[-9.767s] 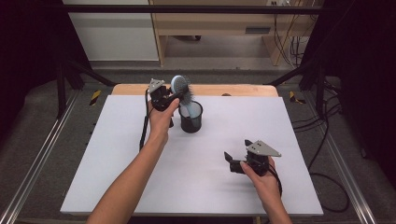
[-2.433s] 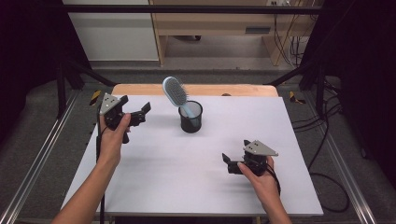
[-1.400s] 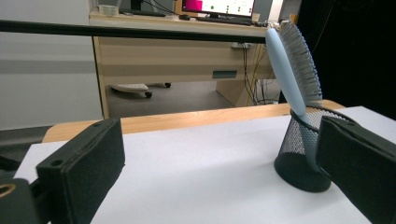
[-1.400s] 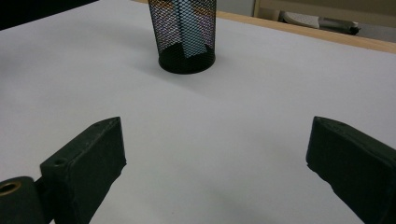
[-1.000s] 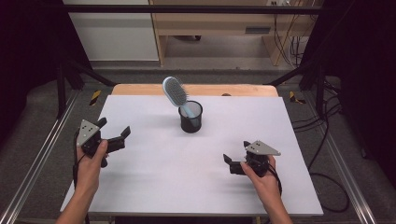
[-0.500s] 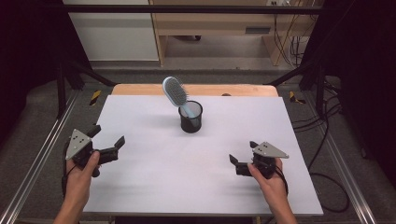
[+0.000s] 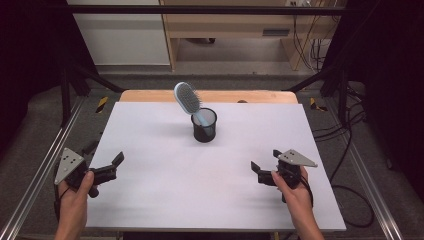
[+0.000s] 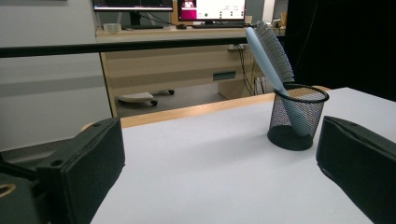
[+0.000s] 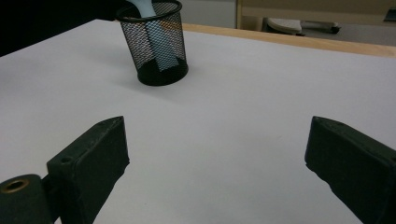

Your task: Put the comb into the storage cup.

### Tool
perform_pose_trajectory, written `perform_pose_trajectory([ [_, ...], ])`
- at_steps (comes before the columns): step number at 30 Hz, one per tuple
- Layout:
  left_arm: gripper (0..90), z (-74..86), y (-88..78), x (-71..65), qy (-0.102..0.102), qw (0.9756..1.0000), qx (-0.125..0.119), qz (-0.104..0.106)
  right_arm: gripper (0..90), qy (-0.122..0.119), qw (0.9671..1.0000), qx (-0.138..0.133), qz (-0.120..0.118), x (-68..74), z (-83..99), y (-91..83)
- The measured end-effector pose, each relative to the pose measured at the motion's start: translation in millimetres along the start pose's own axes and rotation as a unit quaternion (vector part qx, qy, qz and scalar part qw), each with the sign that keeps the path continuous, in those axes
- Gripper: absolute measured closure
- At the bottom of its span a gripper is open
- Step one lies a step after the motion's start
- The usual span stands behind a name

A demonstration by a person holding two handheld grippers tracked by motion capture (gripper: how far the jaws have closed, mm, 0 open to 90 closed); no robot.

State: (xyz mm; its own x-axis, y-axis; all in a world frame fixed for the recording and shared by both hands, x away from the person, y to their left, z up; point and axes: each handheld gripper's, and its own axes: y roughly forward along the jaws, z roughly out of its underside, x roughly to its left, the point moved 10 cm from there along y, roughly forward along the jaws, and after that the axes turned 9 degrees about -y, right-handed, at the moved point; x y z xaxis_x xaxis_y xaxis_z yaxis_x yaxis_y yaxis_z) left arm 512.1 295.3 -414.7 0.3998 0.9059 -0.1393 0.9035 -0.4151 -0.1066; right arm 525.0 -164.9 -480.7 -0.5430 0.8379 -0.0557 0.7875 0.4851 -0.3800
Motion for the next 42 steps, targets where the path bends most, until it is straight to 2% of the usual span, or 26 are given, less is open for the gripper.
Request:
perform_pose_trajectory([
  [7, 1.1, -0.4, -2.9, 3.3, -0.005, 1.0, -0.003, -0.001, 5.9, -0.003, 0.9992, -0.032, 0.023, -11.4, -3.8, -11.5],
  [11, 1.1, 3.4, -1.8, 0.3, -0.003, 1.0, -0.002, 0.002, 5.6, -0.009, 0.9989, -0.036, 0.027, -15.2, 0.1, -16.8],
  [14, 1.1, 8.8, -0.2, -2.1, -0.009, 0.9999, 0.0, 0.005, 5.2, -0.017, 0.9984, -0.04, 0.037, -19.9, 3.6, -20.8],
  [20, 1.1, 19.9, 3.7, -5.9, -0.02, 0.9997, 0.005, 0.011, 5.2, -0.012, 0.9982, -0.048, 0.033, -20.9, 7.7, -23.4],
  [24, 1.1, 24.0, 5.3, -7.5, -0.022, 0.9996, 0.007, 0.015, 5.2, -0.018, 0.9983, -0.048, 0.029, -19.9, 11.0, -23.0],
  [33, 1.1, 34.1, 5.7, -10.3, -0.026, 0.9993, 0.013, 0.023, 5.2, -0.02, 0.9981, -0.058, 0.011, -12.5, 12.9, -22.7],
  [42, 1.2, 42.0, 8.3, -20.0, -0.031, 0.9984, 0.02, 0.042, 5.2, -0.043, 0.9971, -0.063, 0.005, -4.2, 12.3, -18.4],
])
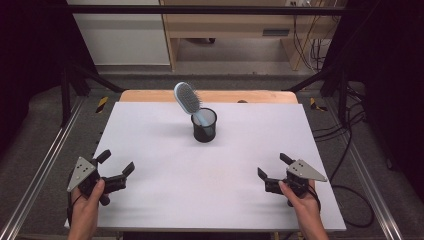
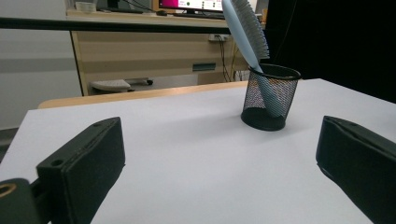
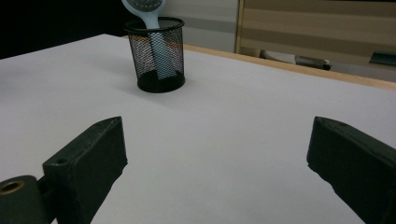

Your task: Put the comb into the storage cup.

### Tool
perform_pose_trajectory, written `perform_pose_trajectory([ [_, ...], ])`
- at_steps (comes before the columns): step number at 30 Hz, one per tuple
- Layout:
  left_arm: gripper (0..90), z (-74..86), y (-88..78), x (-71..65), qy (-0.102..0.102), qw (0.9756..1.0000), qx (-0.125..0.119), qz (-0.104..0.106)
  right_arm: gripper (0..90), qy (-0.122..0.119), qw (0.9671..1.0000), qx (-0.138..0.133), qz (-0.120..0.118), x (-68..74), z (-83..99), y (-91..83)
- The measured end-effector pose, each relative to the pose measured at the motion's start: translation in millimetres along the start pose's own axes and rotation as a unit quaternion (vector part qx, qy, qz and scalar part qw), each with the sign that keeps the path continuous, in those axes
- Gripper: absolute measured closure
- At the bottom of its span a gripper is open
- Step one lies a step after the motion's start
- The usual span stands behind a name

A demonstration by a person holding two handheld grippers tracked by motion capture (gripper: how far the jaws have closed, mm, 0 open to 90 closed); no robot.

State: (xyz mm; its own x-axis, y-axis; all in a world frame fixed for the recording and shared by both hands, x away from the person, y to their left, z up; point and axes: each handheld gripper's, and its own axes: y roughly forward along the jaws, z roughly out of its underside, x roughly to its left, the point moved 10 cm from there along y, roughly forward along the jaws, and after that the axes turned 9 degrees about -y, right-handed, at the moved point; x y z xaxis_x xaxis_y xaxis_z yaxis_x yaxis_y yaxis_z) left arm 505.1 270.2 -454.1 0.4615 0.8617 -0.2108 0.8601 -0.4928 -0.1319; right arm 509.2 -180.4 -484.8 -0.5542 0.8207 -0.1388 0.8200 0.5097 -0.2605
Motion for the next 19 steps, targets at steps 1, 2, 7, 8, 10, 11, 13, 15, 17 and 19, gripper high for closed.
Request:
perform_pose_trajectory([
  [1, 1.2, 0.6, 0.1, -0.3, 0.002, 1.0, 0.001, -0.002, 5.1, -0.002, 1.0, -0.001, -0.001, 0.6, -0.3, 0.3],
  [2, 1.2, 2.1, 1.2, -2.8, 0.002, 1.0, 0.003, 0.004, 5.0, -0.004, 1.0, -0.002, -0.002, 1.4, -0.5, 0.8],
  [7, 1.2, 5.9, 3.8, -12.2, 0.012, 0.9998, 0.009, 0.013, 4.5, -0.018, 0.9998, -0.008, -0.008, 5.2, -1.2, 3.8],
  [8, 1.2, 6.6, 3.8, -14.5, 0.016, 0.9997, 0.011, 0.015, 4.4, -0.019, 0.9997, -0.008, -0.011, 6.3, -1.4, 4.7],
  [10, 1.2, 6.9, 3.8, -18.6, 0.019, 0.9996, 0.01, 0.017, 4.3, -0.021, 0.9996, -0.01, -0.014, 8.1, -1.9, 6.5],
  [11, 1.2, 7.5, 3.8, -21.2, 0.018, 0.9996, 0.01, 0.02, 4.3, -0.022, 0.9996, -0.01, -0.015, 9.0, -2.2, 7.1],
  [13, 1.2, 9.2, 3.8, -24.0, 0.02, 0.9995, 0.013, 0.021, 4.2, -0.024, 0.9994, -0.011, -0.021, 12.2, -3.2, 9.0],
  [15, 1.2, 10.5, 3.6, -25.6, 0.022, 0.9994, 0.015, 0.02, 4.2, -0.025, 0.9993, -0.011, -0.024, 14.5, -4.0, 10.1],
  [17, 1.2, 9.3, 2.6, -24.7, 0.023, 0.9995, 0.012, 0.018, 4.1, -0.027, 0.9992, -0.01, -0.027, 16.8, -4.4, 11.0],
  [19, 1.2, 7.3, 1.5, -21.2, 0.019, 0.9997, 0.007, 0.013, 4.0, -0.026, 0.9994, -0.005, -0.022, 16.0, -3.7, 11.5],
])
